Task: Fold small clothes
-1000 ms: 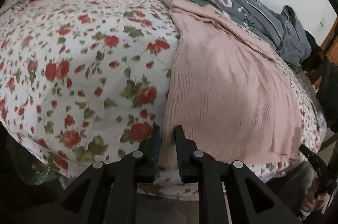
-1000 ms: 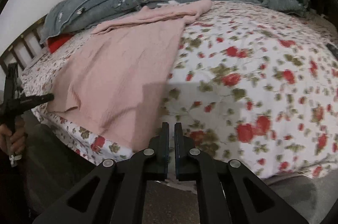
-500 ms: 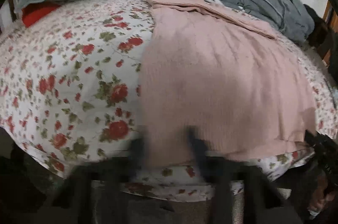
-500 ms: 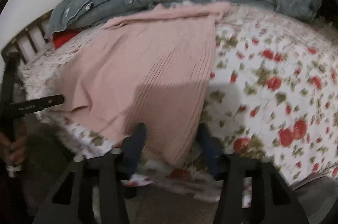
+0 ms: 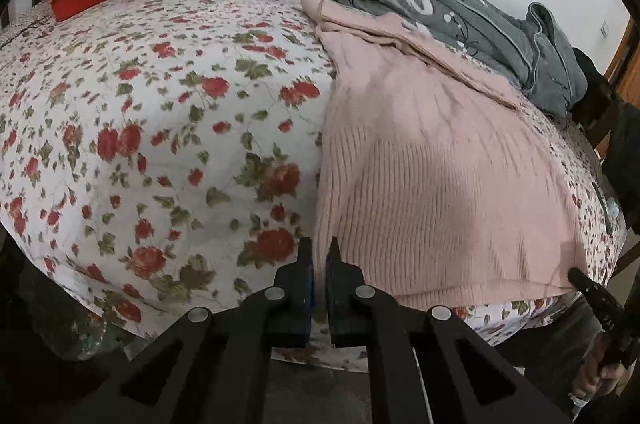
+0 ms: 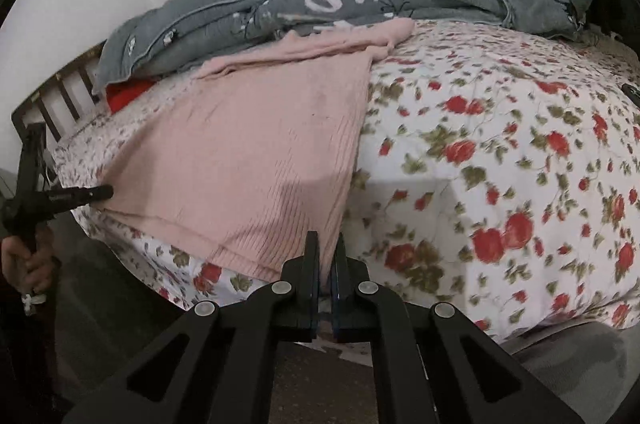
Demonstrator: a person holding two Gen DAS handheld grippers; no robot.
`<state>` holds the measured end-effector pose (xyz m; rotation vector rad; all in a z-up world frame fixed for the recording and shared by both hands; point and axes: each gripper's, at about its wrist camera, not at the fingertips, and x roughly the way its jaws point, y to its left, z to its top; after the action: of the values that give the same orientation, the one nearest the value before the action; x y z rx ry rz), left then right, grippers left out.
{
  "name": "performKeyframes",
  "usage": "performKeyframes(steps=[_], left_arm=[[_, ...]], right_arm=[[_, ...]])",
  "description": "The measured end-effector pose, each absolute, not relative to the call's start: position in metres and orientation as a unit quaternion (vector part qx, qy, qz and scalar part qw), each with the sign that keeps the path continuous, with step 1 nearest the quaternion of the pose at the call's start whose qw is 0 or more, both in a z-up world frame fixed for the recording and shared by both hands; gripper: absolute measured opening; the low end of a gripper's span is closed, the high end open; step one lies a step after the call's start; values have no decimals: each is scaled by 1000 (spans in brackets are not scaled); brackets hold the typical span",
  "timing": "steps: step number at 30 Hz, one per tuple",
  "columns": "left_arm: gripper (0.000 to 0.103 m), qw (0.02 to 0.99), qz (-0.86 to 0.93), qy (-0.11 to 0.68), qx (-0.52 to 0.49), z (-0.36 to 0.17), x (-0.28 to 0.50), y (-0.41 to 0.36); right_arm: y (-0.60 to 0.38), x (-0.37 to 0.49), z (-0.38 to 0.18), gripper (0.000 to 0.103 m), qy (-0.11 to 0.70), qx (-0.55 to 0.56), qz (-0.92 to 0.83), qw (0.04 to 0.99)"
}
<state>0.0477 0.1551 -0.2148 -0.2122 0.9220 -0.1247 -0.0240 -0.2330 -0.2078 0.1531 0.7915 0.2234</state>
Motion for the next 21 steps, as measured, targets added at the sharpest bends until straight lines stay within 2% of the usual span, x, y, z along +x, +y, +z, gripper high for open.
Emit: performKeyframes(steps=[7, 10, 17, 21], left_arm=[[13, 884, -52, 452, -104, -221, 45, 154], [19, 885, -46, 453, -96, -223, 45, 152], [21, 890, -40, 447, -82, -222, 47, 149], [23, 893, -42, 440, -84, -222, 47, 149]], right_arm=[[-234, -19, -213, 5, 396, 73, 97, 910], [-233, -18, -215, 6, 396, 77, 86, 911], [-234, -7, -212, 8, 403, 90, 73, 908], [-231, -6, -208, 8, 377, 72, 66, 921]])
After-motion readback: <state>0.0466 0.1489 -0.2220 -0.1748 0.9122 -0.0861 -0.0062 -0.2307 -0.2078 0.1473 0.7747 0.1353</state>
